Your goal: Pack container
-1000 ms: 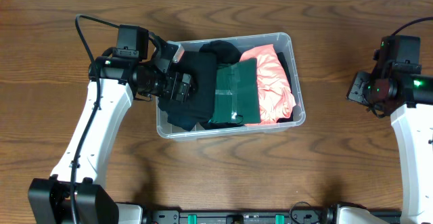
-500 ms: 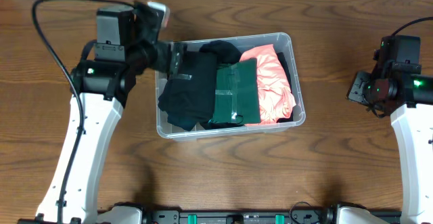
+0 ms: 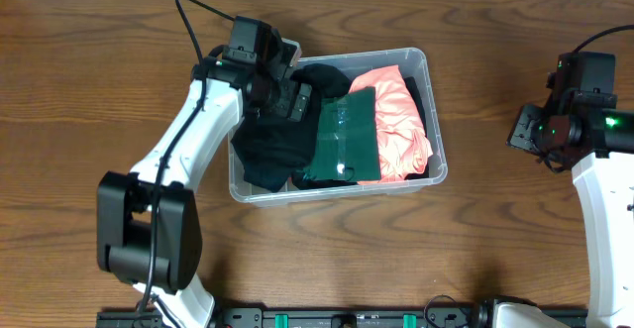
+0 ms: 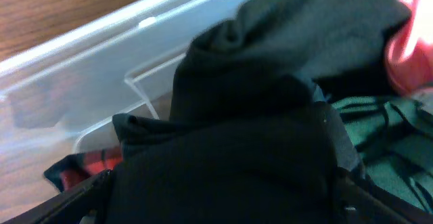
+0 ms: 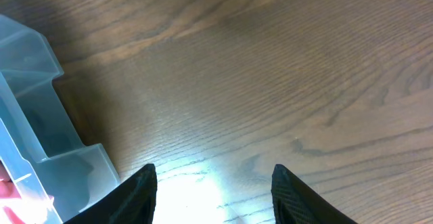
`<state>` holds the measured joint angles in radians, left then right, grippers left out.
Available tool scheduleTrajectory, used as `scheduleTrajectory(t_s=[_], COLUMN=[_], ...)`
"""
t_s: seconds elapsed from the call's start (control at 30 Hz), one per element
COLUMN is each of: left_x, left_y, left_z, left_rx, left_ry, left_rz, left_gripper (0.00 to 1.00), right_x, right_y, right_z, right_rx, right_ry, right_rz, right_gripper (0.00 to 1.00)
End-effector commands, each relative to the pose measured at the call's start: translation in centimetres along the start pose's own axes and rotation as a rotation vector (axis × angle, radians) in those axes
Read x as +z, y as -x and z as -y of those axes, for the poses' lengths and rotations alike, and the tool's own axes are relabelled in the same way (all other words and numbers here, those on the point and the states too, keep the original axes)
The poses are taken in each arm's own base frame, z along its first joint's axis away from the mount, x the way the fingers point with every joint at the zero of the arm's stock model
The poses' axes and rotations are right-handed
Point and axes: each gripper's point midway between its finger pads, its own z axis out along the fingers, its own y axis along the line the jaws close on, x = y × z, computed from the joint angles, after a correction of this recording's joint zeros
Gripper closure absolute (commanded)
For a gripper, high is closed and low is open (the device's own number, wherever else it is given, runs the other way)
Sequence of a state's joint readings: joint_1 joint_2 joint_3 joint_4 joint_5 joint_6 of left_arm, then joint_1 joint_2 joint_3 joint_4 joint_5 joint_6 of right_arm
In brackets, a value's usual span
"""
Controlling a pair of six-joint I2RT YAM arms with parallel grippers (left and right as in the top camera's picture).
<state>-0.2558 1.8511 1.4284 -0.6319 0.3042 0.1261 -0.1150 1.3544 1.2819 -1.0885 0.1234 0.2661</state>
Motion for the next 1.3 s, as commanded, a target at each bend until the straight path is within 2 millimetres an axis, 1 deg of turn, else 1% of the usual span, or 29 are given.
scheduleTrajectory(t_s=[0.0,0.03,0.07,0.13,0.2,0.23,0.3,0.37,0.4,0.43,0.47,0.53,0.63,0.7,0.73,0.77,0.8,0.83,0.9,0.93,0.97,1.03,1.1,1.2,1.27], left_x=[2.1,1.6,0.6,-1.8,-5.5,-7.8,-12.1,-16.1,-17.6,-19.0,-20.0,-21.3,-21.7,-21.3,-21.0,-20.6,-20.2,-19.8,-19.0,-18.5,-18.0,-17.5,-17.4,-17.7,-18.4], left_y=[-3.1,-2.7,-1.9,-0.2,1.9,3.0,4.2,4.5,4.3,3.9,3.4,2.0,0.2,-0.9,-1.3,-1.7,-2.1,-2.4,-2.8,-3.0,-3.1,-3.4,-3.7,-4.4,-4.7], left_z=[-0.6,-0.4,-0.3,0.3,1.0,1.5,1.2,0.0,-0.5,-1.2,-1.7,-3.4,-6.1,-8.2,-9.1,-10.0,-10.8,-11.3,-12.1,-12.4,-12.6,-12.7,-12.6,-11.9,-11.3], left_rx=[-0.023,-0.019,-0.012,0.004,0.027,0.04,0.052,0.039,0.026,0.012,-0.002,-0.043,-0.129,-0.218,-0.253,-0.283,-0.303,-0.315,-0.333,-0.339,-0.342,-0.344,-0.347,-0.349,-0.348], left_ry=[0.026,0.027,0.029,0.032,0.039,0.046,0.117,0.22,0.259,0.297,0.323,0.375,0.417,0.438,0.447,0.453,0.46,0.464,0.467,0.466,0.463,0.461,0.459,0.435,0.426], left_rz=[-0.12,-0.102,-0.072,-0.004,0.095,0.155,0.262,0.341,0.365,0.38,0.384,0.369,0.322,0.291,0.276,0.259,0.239,0.221,0.19,0.173,0.157,0.137,0.124,0.105,0.109], left_gripper=[0.02,0.02,0.02,0.02,0.02,0.02,0.02,0.02,0.02,0.02,0.02,0.02,0.02,0.02,0.02,0.02,0.02,0.02,0.02,0.02,0.02,0.02,0.02,0.02,0.02], right_x=[-0.2,-0.2,-0.2,-0.2,-0.2,-0.2,-0.3,-0.5,-0.6,-0.8,-0.9,-1.2,-1.7,-1.8,-1.8,-1.6,-1.4,-1.1,-0.8,-0.8,-0.8,-0.8,-0.7,-1.1,-1.9], right_y=[0.2,0.2,0.2,0.2,0.3,0.3,0.2,0.3,0.4,0.6,0.9,1.9,3.8,4.9,5.3,5.7,5.9,6.2,7.1,7.9,8.2,8.1,7.6,6.4,5.9], right_z=[0.1,0.1,0.1,0.1,0.1,0.1,-0.5,-2.8,-3.8,-4.6,-5.1,-6.3,-8.3,-9.7,-10.5,-11.2,-11.7,-12.0,-12.5,-12.5,-12.4,-12.3,-12.1,-11.5,-10.9], right_rx=[-0.007,-0.007,-0.007,-0.008,-0.008,-0.008,-0.035,-0.125,-0.16,-0.183,-0.198,-0.227,-0.263,-0.293,-0.318,-0.339,-0.355,-0.363,-0.36,-0.351,-0.348,-0.381,-0.424,-0.425,-0.406], right_ry=[0.0,0.0,0.0,0.0,0.0,0.0,0.032,0.145,0.19,0.216,0.224,0.225,0.236,0.252,0.263,0.271,0.276,0.28,0.28,0.264,0.255,0.248,0.236,0.233,0.225], right_rz=[0.006,0.006,0.006,0.006,0.007,0.007,0.004,0.01,0.019,0.035,0.053,0.11,0.214,0.268,0.293,0.308,0.318,0.327,0.355,0.385,0.398,0.396,0.384,0.344,0.338], right_gripper=[0.47,0.48,0.47,0.47,0.48,0.47,0.48,0.48,0.49,0.48,0.46,0.44,0.39,0.36,0.32,0.21,0.08,0.01,0.01,0.01,0.01,0.01,0.01,0.01,0.01])
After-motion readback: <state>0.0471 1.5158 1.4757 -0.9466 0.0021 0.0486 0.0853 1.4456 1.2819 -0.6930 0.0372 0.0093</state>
